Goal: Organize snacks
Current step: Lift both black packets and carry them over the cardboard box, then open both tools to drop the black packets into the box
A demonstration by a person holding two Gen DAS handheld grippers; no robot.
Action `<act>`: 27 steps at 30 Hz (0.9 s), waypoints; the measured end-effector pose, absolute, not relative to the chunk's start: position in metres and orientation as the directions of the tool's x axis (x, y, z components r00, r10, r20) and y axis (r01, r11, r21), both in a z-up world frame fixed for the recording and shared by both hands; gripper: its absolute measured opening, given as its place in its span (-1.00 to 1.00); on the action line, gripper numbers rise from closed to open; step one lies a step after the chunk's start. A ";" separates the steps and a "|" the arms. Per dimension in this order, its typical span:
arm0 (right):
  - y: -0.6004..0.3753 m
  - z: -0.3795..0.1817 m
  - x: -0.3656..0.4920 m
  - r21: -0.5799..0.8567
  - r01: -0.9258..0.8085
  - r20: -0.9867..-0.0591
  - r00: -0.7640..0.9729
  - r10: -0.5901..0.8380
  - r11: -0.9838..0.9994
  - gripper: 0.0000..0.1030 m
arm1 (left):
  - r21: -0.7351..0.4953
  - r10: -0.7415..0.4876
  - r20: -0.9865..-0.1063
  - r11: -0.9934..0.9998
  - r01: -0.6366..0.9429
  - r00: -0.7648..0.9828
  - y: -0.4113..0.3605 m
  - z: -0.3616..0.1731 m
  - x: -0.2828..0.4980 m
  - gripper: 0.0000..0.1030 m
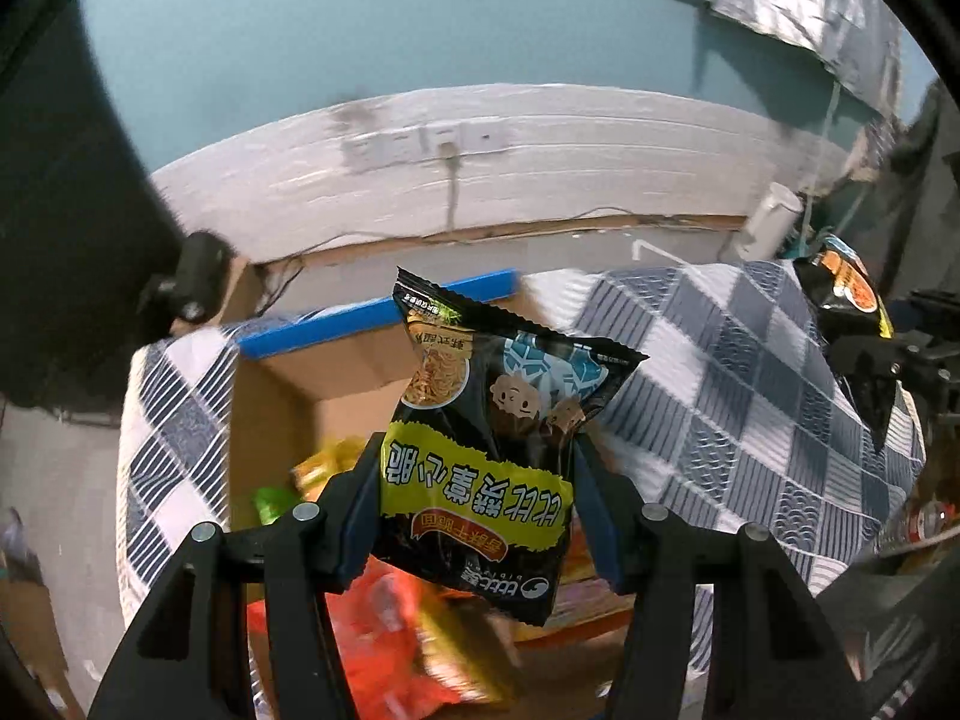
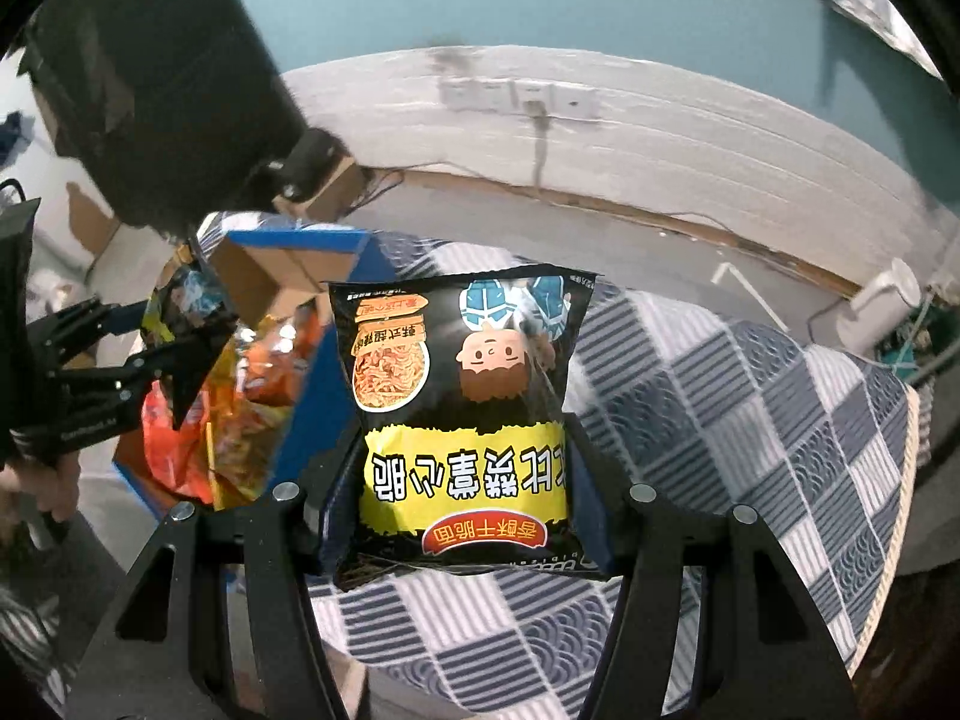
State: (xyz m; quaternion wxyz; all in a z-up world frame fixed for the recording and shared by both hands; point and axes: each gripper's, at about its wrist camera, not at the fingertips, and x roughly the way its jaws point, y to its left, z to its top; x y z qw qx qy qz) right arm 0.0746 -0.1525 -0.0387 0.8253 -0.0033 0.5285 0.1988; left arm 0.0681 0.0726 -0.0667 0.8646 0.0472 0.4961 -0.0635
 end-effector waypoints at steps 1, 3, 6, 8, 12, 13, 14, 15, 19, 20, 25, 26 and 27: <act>-0.145 -0.039 0.076 0.203 -0.340 -0.875 0.358 0.326 0.918 0.16 | 0.013 -0.061 -0.866 0.990 0.143 0.497 0.080 -0.069 0.068 0.15; -0.123 -0.040 0.078 0.197 -0.369 -0.878 0.345 0.331 0.908 0.16 | -0.001 -0.056 -0.871 0.994 0.113 0.488 0.095 -0.074 0.067 0.15; -0.093 -0.041 0.083 0.201 -0.402 -0.881 0.325 0.344 0.893 0.16 | -0.026 -0.053 -0.880 0.998 0.065 0.471 0.119 -0.082 0.066 0.15; -0.071 -0.044 0.088 0.211 -0.424 -0.882 0.306 0.359 0.881 0.16 | -0.034 -0.047 -0.885 0.999 0.038 0.464 0.132 -0.087 0.066 0.16; -0.041 -0.052 0.096 0.228 -0.448 -0.886 0.273 0.376 0.864 0.16 | -0.039 -0.042 -0.884 0.999 0.016 0.465 0.146 -0.089 0.066 0.16; -0.032 -0.055 0.098 0.235 -0.454 -0.887 0.261 0.380 0.860 0.16 | -0.039 -0.041 -0.885 0.999 0.012 0.463 0.148 -0.090 0.066 0.16; -0.027 -0.057 0.100 0.240 -0.457 -0.888 0.254 0.384 0.857 0.17 | -0.042 -0.041 -0.886 0.999 0.008 0.462 0.151 -0.090 0.066 0.17; -0.022 -0.059 0.100 0.245 -0.460 -0.888 0.248 0.388 0.854 0.17 | -0.046 -0.042 -0.887 0.999 0.003 0.460 0.152 -0.091 0.067 0.17; -0.002 -0.064 0.107 0.265 -0.463 -0.888 0.225 0.402 0.846 0.21 | -0.068 -0.056 -0.882 0.998 -0.010 0.468 0.157 -0.089 0.072 0.22; 0.001 -0.064 0.108 0.269 -0.460 -0.887 0.224 0.404 0.846 0.28 | -0.068 -0.052 -0.881 0.998 -0.017 0.471 0.158 -0.087 0.073 0.26; 0.003 -0.055 0.108 0.264 -0.460 -0.872 0.262 0.414 0.847 0.40 | -0.060 -0.037 -0.871 0.998 -0.032 0.490 0.164 -0.082 0.069 0.50; 0.001 -0.051 0.106 0.258 -0.462 -0.871 0.270 0.411 0.849 0.40 | -0.061 -0.038 -0.871 0.998 -0.031 0.489 0.165 -0.080 0.068 0.50; 0.002 -0.050 0.107 0.253 -0.462 -0.870 0.275 0.409 0.850 0.40 | -0.060 -0.037 -0.872 0.998 -0.032 0.488 0.166 -0.080 0.066 0.50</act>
